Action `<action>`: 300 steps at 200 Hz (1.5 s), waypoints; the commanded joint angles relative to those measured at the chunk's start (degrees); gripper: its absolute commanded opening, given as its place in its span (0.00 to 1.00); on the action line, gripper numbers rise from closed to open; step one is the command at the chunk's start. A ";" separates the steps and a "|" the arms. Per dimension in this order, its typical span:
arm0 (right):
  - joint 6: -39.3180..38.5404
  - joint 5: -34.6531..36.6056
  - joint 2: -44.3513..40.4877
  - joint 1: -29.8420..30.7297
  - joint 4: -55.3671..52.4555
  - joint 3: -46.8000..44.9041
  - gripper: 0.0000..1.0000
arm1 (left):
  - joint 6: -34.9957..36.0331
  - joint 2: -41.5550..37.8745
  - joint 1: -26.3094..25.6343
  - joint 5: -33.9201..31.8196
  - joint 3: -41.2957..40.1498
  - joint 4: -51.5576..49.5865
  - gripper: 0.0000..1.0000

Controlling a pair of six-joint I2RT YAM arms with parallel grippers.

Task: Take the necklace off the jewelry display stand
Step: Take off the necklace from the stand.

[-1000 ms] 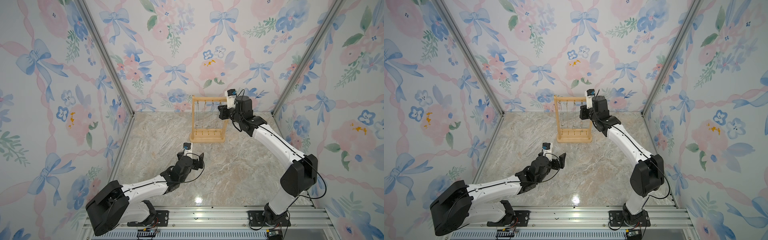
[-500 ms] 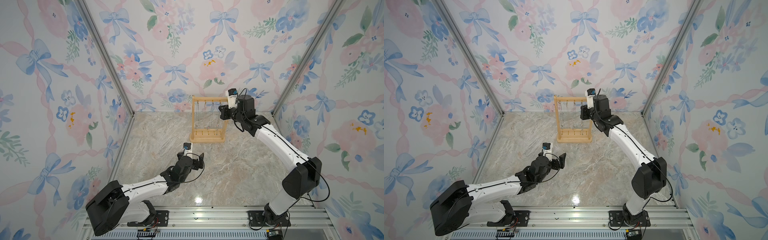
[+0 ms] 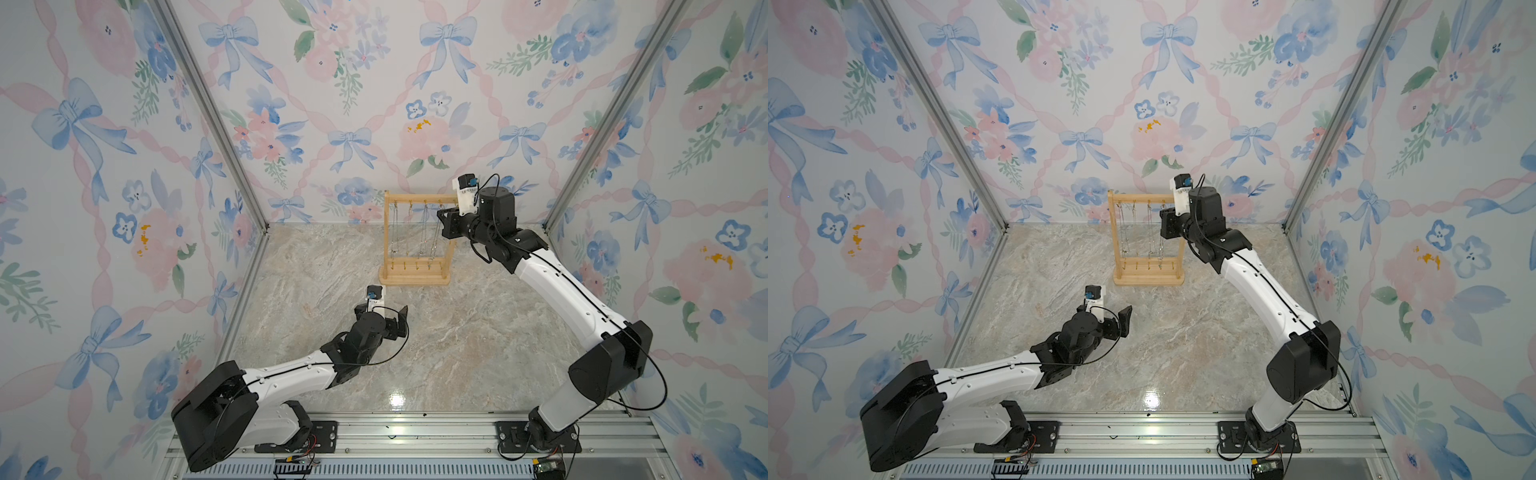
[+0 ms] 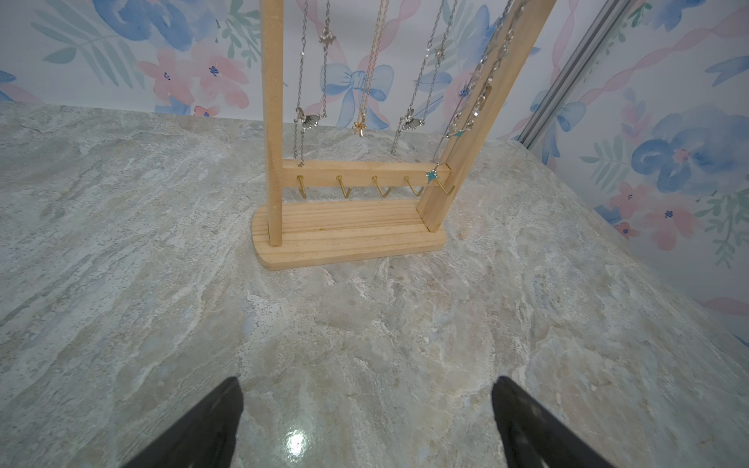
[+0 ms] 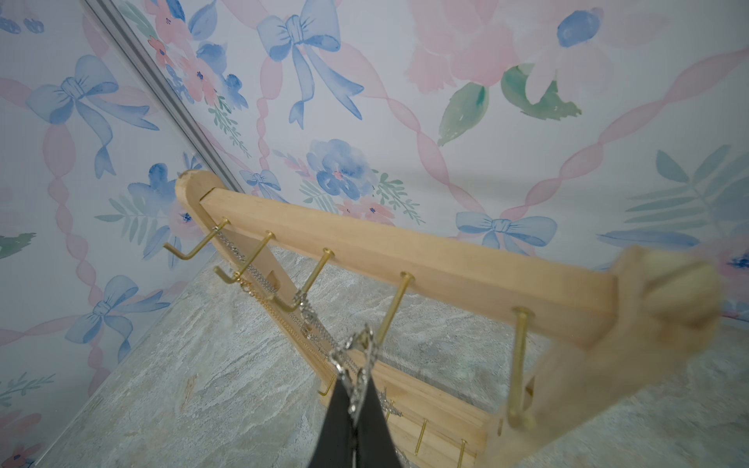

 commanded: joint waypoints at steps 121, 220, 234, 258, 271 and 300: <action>2.68 -2.48 -5.91 1.06 0.89 0.38 0.00 | 0.77 -1.33 -0.28 0.29 -0.69 1.20 0.98; 3.48 -7.96 -15.53 1.71 1.13 -7.38 0.00 | 1.90 -4.92 -0.28 -1.68 -1.99 1.22 0.98; 3.57 -9.33 -17.16 1.85 1.06 -8.99 0.00 | 2.15 -5.38 -0.28 -1.94 -2.16 1.31 0.98; 3.74 -11.70 -20.15 2.27 1.85 -12.49 0.00 | 2.76 -6.25 -0.28 -2.44 -2.66 1.74 0.98; 3.67 -12.84 -21.62 2.73 2.30 -14.35 0.00 | 3.37 -6.99 -0.28 -2.33 -3.12 2.05 0.98; 3.06 -14.65 -24.44 4.68 3.13 -18.45 0.00 | 4.82 -9.16 -0.35 -1.51 -4.11 3.21 0.98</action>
